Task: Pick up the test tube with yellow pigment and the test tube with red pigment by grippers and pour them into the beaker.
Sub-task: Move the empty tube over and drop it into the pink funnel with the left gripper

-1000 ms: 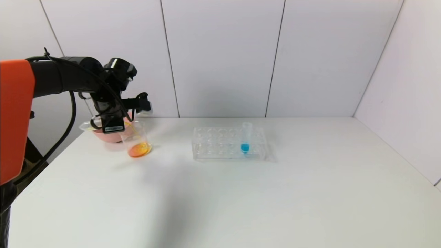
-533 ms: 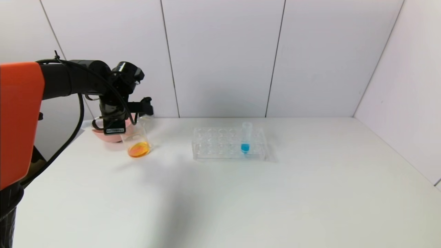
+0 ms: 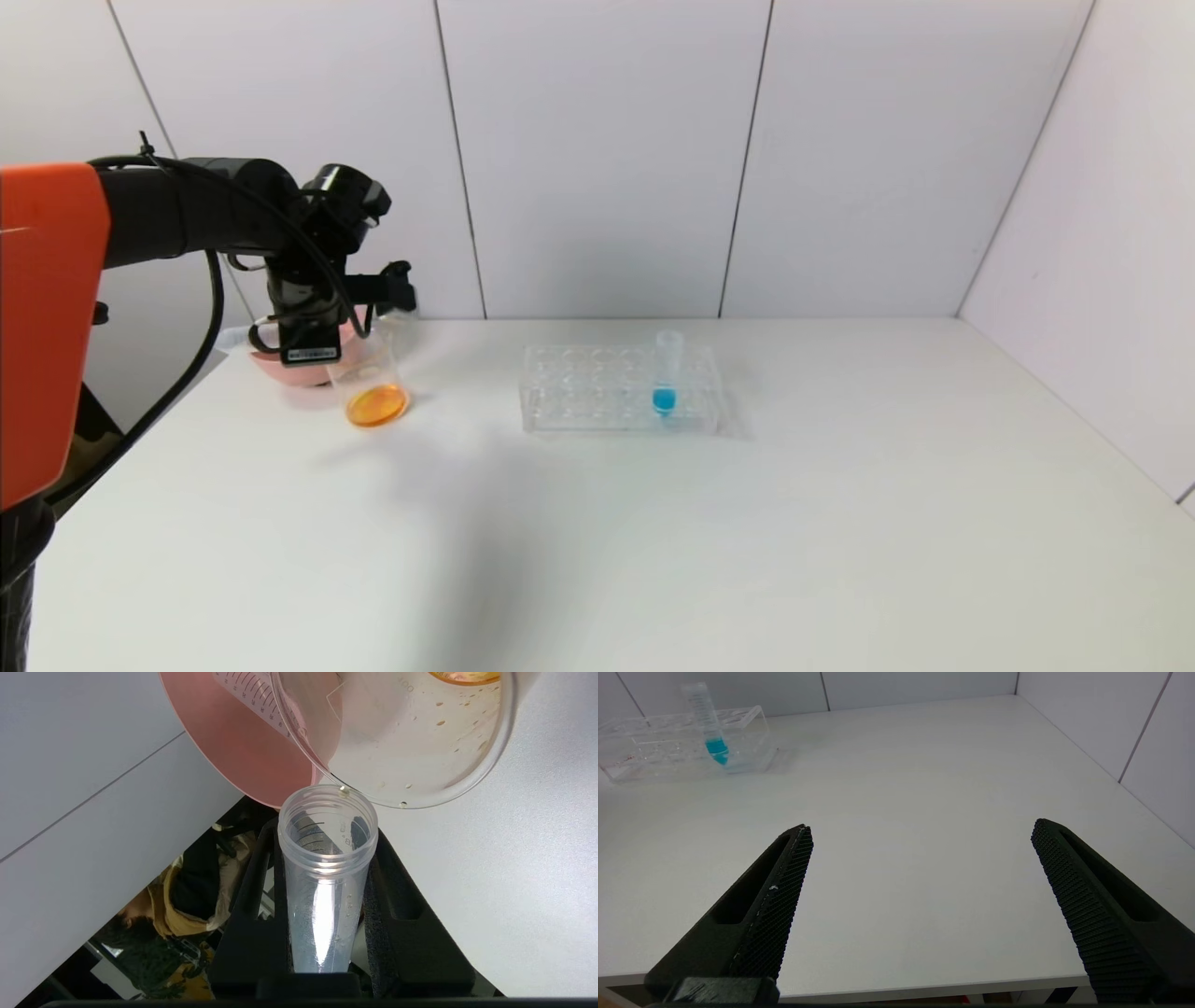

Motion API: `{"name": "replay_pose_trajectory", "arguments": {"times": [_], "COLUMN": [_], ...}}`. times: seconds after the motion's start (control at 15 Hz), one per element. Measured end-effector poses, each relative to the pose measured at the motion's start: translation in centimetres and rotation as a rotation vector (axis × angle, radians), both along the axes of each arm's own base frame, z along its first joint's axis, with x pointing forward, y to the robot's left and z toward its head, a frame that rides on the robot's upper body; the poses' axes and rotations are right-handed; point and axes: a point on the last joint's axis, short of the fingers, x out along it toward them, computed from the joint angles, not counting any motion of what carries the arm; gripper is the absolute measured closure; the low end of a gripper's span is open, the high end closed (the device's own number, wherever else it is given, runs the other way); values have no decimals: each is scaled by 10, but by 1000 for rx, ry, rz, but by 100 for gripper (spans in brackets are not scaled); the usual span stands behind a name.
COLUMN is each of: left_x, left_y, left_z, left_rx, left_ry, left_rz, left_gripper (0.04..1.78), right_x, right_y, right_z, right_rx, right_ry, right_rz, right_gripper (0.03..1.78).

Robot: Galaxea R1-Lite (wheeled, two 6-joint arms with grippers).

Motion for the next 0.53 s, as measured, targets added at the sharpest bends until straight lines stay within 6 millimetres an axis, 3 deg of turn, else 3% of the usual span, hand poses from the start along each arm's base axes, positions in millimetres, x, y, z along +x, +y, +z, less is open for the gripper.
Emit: {"name": "replay_pose_trajectory", "arguments": {"times": [0.27, 0.53], "left_x": [-11, -30], "left_y": [15, 33], "left_z": [25, 53], "left_rx": [-283, -615], "left_ry": [-110, -263], "left_rz": [25, 201], "left_gripper": [136, 136], "right_x": [0, 0], "right_y": [0, 0], "right_z": [0, 0], "right_rx": [0, 0], "right_ry": [0, 0], "right_rz": [0, 0], "right_gripper": [10, 10]}}
